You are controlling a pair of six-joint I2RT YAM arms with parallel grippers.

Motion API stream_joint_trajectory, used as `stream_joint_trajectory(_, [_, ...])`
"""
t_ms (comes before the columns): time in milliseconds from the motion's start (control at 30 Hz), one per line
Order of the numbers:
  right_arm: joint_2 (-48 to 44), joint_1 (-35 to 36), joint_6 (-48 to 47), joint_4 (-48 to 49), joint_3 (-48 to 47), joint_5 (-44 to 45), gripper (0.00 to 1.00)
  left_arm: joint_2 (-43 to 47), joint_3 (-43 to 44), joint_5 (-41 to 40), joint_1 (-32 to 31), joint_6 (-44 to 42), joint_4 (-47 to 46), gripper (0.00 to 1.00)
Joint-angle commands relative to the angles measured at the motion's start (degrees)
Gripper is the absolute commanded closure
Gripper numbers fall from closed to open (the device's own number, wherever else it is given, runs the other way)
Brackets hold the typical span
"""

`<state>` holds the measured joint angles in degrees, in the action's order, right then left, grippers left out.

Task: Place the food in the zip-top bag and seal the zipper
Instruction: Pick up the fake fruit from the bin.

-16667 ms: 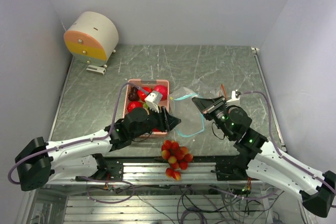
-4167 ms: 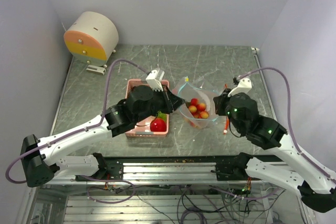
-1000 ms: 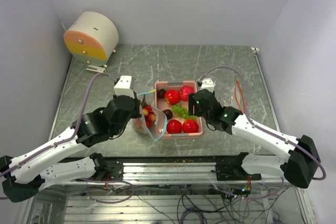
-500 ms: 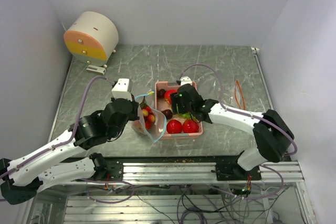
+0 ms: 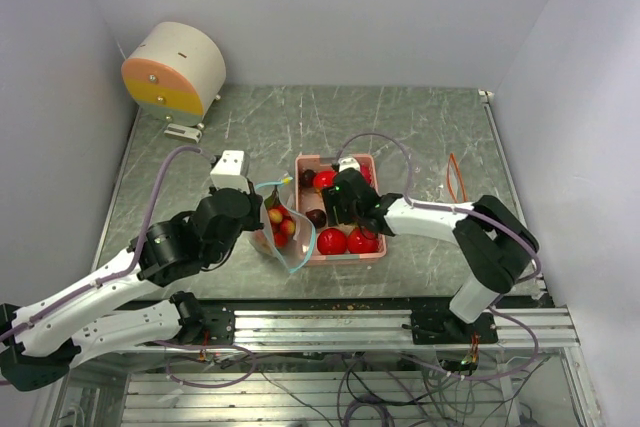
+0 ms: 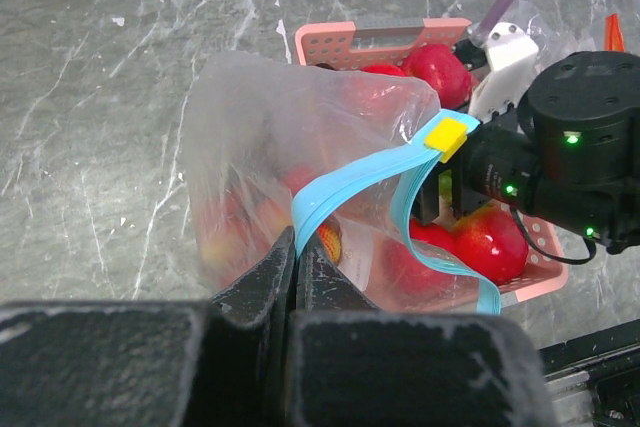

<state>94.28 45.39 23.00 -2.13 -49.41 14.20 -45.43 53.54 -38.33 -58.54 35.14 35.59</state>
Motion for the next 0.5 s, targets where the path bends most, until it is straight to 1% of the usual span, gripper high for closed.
stream_joint_trajectory(0, [3.33,-0.47,0.15,0.36,0.1,0.72,0.35,-0.52,0.56,-0.33,0.32,-0.18,-0.31,0.93])
stream_joint_trajectory(100, [3.22,-0.48,0.38,0.85,0.36,0.75,0.39,-0.4,0.16,-0.1,0.43,-0.03,-0.64,0.93])
stream_joint_trajectory(200, [1.9,-0.47,0.72,0.31,0.59,1.34,0.51,-0.06,-0.08,-0.25,0.34,0.17,-0.55,0.93])
stream_joint_trajectory(267, [-0.18,-0.53,1.11,0.13,1.14,1.61,0.64,-0.16,0.12,-0.43,0.39,0.26,-0.24,0.93])
stream_joint_trajectory(367, [-5.45,-0.45,1.66,-0.27,2.08,2.23,0.89,-0.24,0.06,-0.77,0.39,0.44,-0.17,0.93])
stream_joint_trajectory(433, [-9.91,-0.37,1.81,-1.02,2.56,2.56,0.98,-0.52,-0.12,-0.94,0.39,0.54,-0.17,0.93])
stream_joint_trajectory(467, [-12.45,-0.38,1.76,-1.28,2.83,2.3,1.0,-0.72,-0.24,-0.98,0.33,0.62,-0.3,0.93])
